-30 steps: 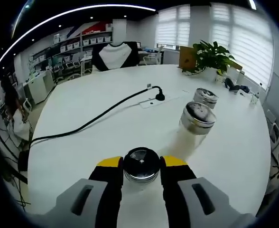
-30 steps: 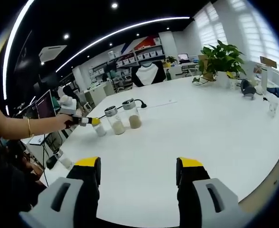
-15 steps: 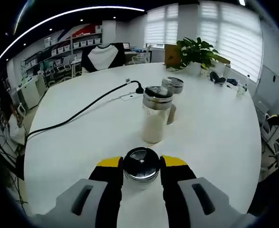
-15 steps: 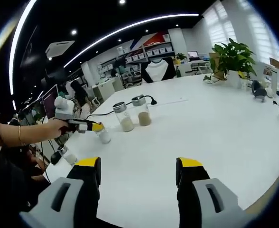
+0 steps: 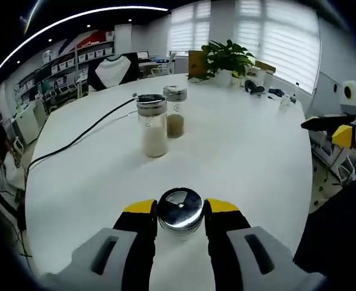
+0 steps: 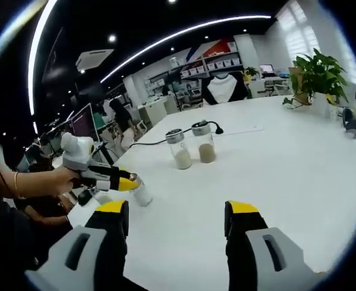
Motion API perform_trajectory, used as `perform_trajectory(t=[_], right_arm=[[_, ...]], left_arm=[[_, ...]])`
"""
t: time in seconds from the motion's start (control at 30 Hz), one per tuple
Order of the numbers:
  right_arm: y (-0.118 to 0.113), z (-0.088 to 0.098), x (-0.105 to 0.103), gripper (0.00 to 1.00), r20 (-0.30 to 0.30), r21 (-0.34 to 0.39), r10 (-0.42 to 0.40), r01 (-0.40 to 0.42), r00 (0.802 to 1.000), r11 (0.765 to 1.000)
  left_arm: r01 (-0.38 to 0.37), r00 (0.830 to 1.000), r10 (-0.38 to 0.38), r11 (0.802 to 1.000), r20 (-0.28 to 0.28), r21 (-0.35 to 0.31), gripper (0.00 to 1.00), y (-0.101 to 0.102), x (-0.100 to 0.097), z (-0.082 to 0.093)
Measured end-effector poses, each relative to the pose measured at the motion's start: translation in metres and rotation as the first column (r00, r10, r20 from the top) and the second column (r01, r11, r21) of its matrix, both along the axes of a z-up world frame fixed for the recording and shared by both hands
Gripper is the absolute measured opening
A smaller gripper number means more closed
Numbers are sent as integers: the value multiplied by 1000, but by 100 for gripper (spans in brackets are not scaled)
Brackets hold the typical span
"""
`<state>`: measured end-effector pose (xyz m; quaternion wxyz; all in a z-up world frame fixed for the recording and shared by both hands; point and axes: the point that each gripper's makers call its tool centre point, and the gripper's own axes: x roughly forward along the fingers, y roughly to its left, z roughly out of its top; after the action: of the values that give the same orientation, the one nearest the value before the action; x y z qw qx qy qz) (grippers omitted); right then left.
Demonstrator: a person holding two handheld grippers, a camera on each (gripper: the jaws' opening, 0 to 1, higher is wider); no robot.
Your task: Rotate the seasoning bottle until the label or dispensing opening points toward the visible target arrow and the bottle remains upright within the marked orientation range
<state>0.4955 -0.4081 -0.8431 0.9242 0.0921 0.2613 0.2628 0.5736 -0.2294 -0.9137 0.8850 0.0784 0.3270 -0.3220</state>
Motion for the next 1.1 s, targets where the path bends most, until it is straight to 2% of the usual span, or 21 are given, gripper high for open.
perform_trajectory(t=[0.07, 0.27, 0.33, 0.43, 0.47, 0.57, 0.63, 0.73, 0.8, 0.83, 0.87, 0.9, 1.0, 1.07, 1.1], right_arm=[[8, -3, -1, 63, -8, -20, 56, -57, 998, 998], [30, -2, 4, 63, -8, -35, 151, -151, 989, 988], [41, -2, 5, 63, -8, -41, 195, -195, 981, 980], [59, -5, 4, 63, -16, -43, 256, -256, 967, 966], [63, -6, 3, 63, -19, -44, 270, -271, 963, 962], [77, -8, -1, 63, -23, -53, 315, -316, 949, 947], [85, -10, -4, 63, -35, -56, 342, -343, 939, 938], [98, -13, -9, 63, -50, -62, 390, -393, 919, 918], [103, -16, -12, 63, -59, -77, 419, -423, 906, 903], [107, -17, -12, 63, -61, -90, 430, -434, 901, 897], [108, -18, -12, 63, -64, -99, 438, -442, 897, 891], [111, -20, -13, 63, -72, -110, 446, -452, 892, 885], [117, -19, -13, 63, -73, -127, 467, -472, 881, 872], [120, -18, -13, 63, -70, -140, 481, -486, 874, 863], [121, -18, -13, 63, -68, -146, 487, -492, 871, 859]], left_arm=[[36, 999, -36, 999, -7, 3, 32, -4, -14, 0], [119, 993, -119, 993, 5, -27, 32, -12, -43, 1], [156, 987, -155, 987, 30, -37, 33, -13, -49, 2], [200, 979, -198, 979, 41, -45, 33, -14, -57, 2], [208, 978, -207, 977, 28, -45, 33, -12, -59, 1], [299, 954, -298, 954, 31, -38, 33, -14, -71, 4], [340, 940, -340, 938, 17, -62, 33, -16, -79, 5], [433, 901, -432, 901, 35, -39, 33, -20, -91, 6], [484, 875, -485, 872, 10, -75, 33, -26, -103, 7], [477, 876, -481, 872, -15, -114, 33, -26, -106, 7], [483, 867, -495, 862, -53, -156, 34, -29, -114, 5], [496, 859, -509, 854, -56, -155, 34, -29, -116, 3], [500, 862, -505, 862, -49, -85, 37, -30, -116, -5], [496, 864, -501, 864, -49, -80, 38, -29, -117, -5], [483, 872, -487, 872, -40, -82, 39, -29, -116, -4]])
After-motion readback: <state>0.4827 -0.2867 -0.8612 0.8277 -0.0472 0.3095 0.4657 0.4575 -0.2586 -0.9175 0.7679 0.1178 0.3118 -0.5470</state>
